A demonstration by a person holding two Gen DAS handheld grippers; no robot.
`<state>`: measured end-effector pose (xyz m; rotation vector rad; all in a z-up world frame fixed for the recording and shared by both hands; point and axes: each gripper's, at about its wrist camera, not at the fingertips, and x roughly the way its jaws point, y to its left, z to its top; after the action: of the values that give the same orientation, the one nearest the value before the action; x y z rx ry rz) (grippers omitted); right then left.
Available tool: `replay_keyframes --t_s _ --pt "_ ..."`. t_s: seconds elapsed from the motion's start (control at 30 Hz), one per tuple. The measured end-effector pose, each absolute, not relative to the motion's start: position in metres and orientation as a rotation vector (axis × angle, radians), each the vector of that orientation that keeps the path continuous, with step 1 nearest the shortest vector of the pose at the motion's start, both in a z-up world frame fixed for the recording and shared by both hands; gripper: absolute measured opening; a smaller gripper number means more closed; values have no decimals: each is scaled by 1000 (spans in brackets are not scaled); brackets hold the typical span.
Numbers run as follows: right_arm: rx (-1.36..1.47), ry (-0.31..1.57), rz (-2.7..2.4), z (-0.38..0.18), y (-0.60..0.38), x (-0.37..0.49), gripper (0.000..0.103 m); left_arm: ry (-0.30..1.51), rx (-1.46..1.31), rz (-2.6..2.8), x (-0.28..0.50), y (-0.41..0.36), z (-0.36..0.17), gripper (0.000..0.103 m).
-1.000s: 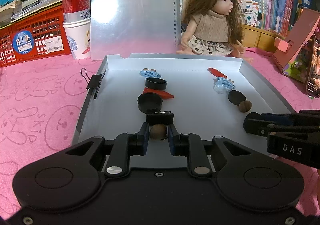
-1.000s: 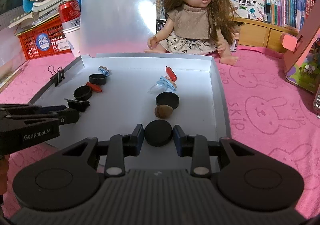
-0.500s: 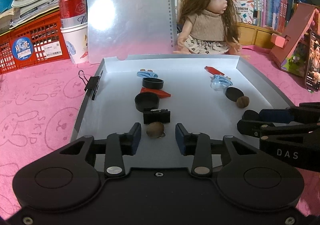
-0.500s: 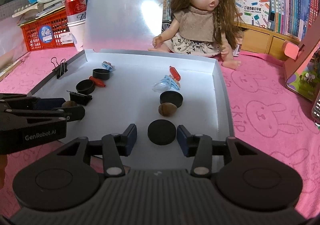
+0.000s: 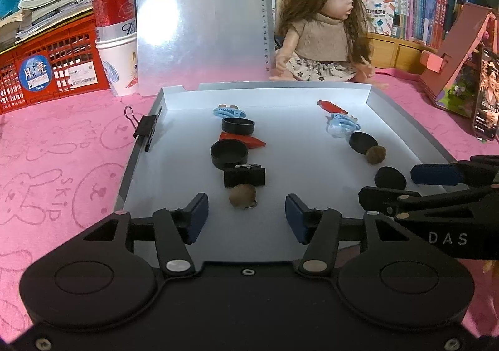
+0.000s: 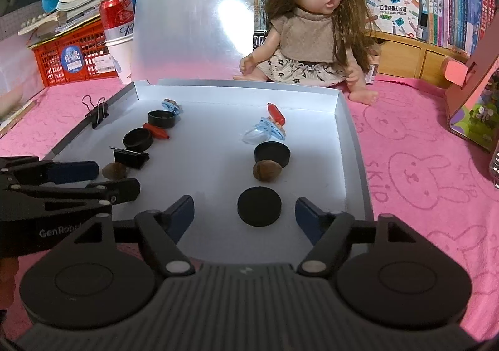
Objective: Organize rigid objects
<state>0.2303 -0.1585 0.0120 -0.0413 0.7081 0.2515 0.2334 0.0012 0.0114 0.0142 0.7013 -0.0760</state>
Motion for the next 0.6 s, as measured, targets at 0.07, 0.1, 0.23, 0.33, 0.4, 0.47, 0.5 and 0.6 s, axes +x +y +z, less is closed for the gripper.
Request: replay_keyframes --t_s 0.07,0.1,0.23,0.33,0.4,0.47,0.5,0.6 --pt "-50 706 236 13 -158 229 84 704 11 -77 233 2 13 54" --pt "-50 705 233 14 -158 229 84 703 10 -76 232 2 13 55" --pt "-39 691 219 19 -159 226 87 695 12 -71 229 3 17 59" --pt "-35 678 209 23 -160 224 88 688 7 -70 225 3 20 63" --pt "-32 676 206 24 -160 223 89 685 2 -72 223 4 22 64" --pt "-32 673 203 25 -159 222 89 681 0 -69 221 4 23 65" --pt "-32 671 202 26 -159 221 89 679 -1 -67 221 4 24 66" --pt "-31 665 198 28 -160 219 90 676 -5 -66 218 5 26 67"
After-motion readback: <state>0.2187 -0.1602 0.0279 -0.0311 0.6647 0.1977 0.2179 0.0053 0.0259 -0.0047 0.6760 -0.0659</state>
